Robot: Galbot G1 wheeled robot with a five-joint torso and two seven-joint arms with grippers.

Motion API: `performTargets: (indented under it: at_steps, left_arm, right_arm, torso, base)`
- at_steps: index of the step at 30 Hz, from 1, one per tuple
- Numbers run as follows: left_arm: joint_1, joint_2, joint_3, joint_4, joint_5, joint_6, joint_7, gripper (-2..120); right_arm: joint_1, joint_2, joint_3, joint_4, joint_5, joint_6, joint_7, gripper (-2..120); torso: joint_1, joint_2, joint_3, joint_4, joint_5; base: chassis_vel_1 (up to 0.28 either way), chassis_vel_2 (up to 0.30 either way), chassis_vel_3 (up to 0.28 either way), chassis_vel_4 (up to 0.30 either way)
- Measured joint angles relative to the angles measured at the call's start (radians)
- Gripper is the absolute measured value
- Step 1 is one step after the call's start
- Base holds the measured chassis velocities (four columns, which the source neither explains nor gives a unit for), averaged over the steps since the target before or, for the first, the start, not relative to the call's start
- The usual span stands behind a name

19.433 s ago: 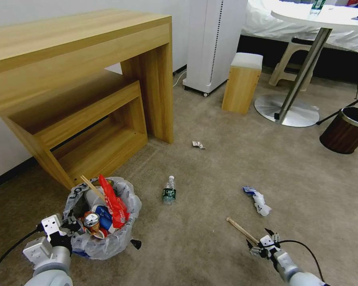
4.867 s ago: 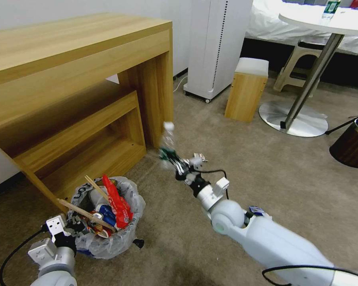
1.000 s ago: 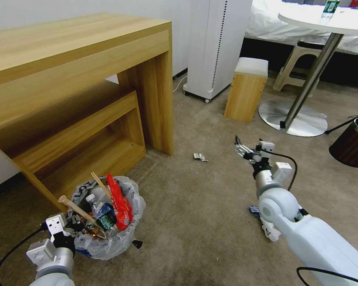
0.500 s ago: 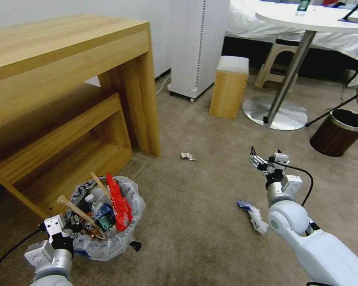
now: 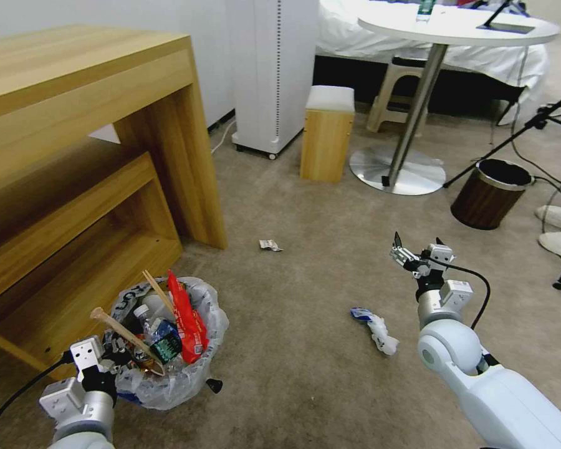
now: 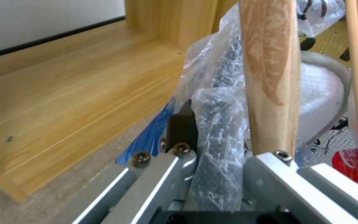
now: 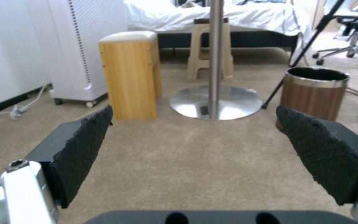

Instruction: Pick up the trash bin and place the garbage on the floor into it.

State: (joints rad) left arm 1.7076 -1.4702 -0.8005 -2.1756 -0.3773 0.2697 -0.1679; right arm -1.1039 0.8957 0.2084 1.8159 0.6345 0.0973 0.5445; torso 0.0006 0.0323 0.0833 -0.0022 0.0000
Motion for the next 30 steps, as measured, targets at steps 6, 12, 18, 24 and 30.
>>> performTargets:
  at_steps: [6, 12, 18, 24, 30]
  left_arm:
    - [0.003, -0.001, 0.000, -0.001, 0.001, -0.001, 0.000, 1]
    - [0.006, -0.001, 0.001, -0.004, 0.002, -0.002, -0.001, 1]
    - [0.009, -0.002, 0.002, -0.007, 0.003, -0.002, -0.007, 1]
    - [0.011, -0.002, 0.000, -0.011, 0.003, -0.002, -0.010, 1]
    - [0.012, -0.003, 0.000, -0.012, 0.003, -0.002, -0.010, 1]
  right_arm:
    - [-0.012, 0.003, 0.008, -0.001, -0.011, 0.016, -0.009, 100]
    - [-0.019, 0.003, 0.015, -0.002, -0.015, 0.025, -0.015, 100]
    - [-0.019, 0.006, 0.017, -0.005, -0.020, 0.037, -0.024, 100]
    - [-0.029, 0.006, 0.027, 0.000, -0.012, 0.037, -0.039, 100]
    - [-0.047, 0.009, 0.036, 0.003, -0.017, 0.038, -0.053, 100]
  torso:
    - [0.000, 0.000, 0.000, -0.0001, 0.0000]
    - [0.000, 0.000, 0.000, -0.0002, 0.0000]
    - [0.000, 0.000, 0.000, 0.0000, 0.0000]
    - [0.000, 0.000, 0.000, 0.0000, 0.0000]
    - [0.000, 0.000, 0.000, 0.0000, 0.0000]
  base:
    - [-0.061, -0.056, -0.058, -0.053]
    - [-0.055, -0.053, -0.046, -0.045]
    - [-0.018, -0.019, -0.023, -0.032]
    - [0.000, 0.000, 0.000, 0.000]
    - [0.000, 0.000, 0.000, 0.000]
